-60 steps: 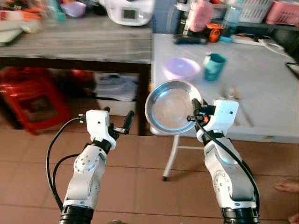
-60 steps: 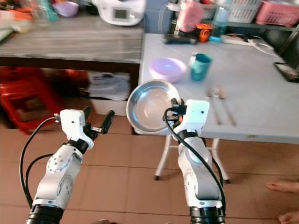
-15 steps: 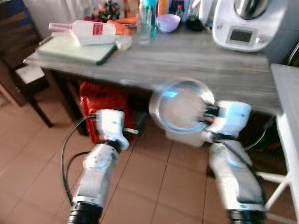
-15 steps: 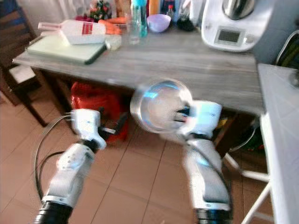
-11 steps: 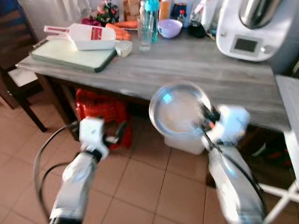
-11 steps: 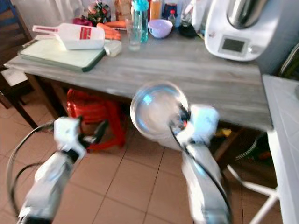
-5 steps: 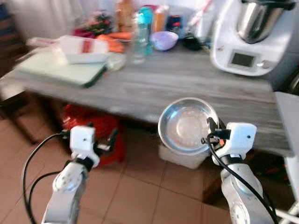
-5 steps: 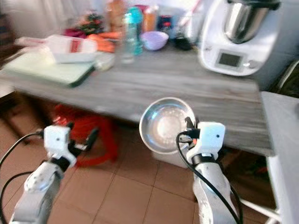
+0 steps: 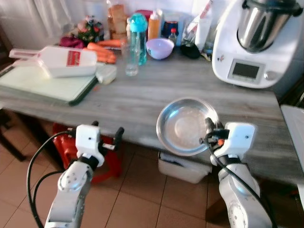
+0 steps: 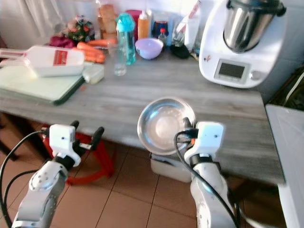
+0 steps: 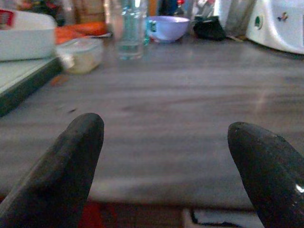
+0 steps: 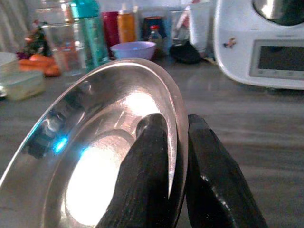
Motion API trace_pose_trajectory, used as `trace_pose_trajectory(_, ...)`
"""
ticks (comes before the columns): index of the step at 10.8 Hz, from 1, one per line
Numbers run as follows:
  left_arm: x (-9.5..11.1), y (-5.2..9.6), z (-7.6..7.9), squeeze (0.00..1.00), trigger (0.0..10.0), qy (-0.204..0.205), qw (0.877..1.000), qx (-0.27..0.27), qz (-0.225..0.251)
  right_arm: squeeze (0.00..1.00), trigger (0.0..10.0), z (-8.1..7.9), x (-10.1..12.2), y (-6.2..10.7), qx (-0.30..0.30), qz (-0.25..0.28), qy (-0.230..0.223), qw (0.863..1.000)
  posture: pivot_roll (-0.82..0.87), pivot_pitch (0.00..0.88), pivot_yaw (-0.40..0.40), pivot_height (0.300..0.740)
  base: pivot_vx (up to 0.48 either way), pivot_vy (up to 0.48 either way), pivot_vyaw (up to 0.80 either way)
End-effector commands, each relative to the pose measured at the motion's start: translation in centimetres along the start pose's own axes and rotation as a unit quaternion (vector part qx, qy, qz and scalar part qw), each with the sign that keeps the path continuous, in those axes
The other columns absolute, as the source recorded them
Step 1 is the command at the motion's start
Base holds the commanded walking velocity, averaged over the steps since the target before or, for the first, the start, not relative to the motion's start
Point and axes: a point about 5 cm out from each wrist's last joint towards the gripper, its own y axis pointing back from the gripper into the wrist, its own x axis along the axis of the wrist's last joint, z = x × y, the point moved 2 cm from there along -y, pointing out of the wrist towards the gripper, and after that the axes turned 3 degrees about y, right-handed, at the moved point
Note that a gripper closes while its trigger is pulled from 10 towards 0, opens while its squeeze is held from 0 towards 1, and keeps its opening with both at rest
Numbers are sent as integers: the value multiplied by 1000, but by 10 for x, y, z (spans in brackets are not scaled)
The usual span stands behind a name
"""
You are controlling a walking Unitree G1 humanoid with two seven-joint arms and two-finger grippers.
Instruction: Setting the table
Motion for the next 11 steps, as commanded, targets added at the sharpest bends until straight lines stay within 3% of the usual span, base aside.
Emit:
trace_pose_trajectory(1,2,-3,7,0,10000,-1,1000,-12,2,0,10000,8,3,-1,-11,7,7,1000,100,90,-18,740,356,0,0)
trace_pose_trajectory(4,7,-6,5,0,10000,-7,1000,-14,12,0,10000,5,7,-14,-4,15,-7,1000,98,98,-13,740,116,0,0)
trace_pose_trajectory(5,9,-6,6,0,10000,-25,999,-32,14,0,10000,10,8,-22,-19,12,-22,1000,98,100,-19,740,0,0,0)
trace_pose_trajectory(6,3,-4,7,0,10000,7,999,-46,-5,0,10000,15,8,-30,-30,9,-30,999,98,101,-21,740,0,0,0)
trace_pose_trajectory(7,4,-4,8,0,10000,1,999,-54,-5,0,10000,15,6,-33,-31,3,-38,999,101,104,-21,740,0,0,0)
trace_pose_trajectory(11,6,3,19,0,10000,10,991,-133,-16,0,10000,-4,-9,-62,-7,-62,-121,991,127,96,-23,740,0,0,0)
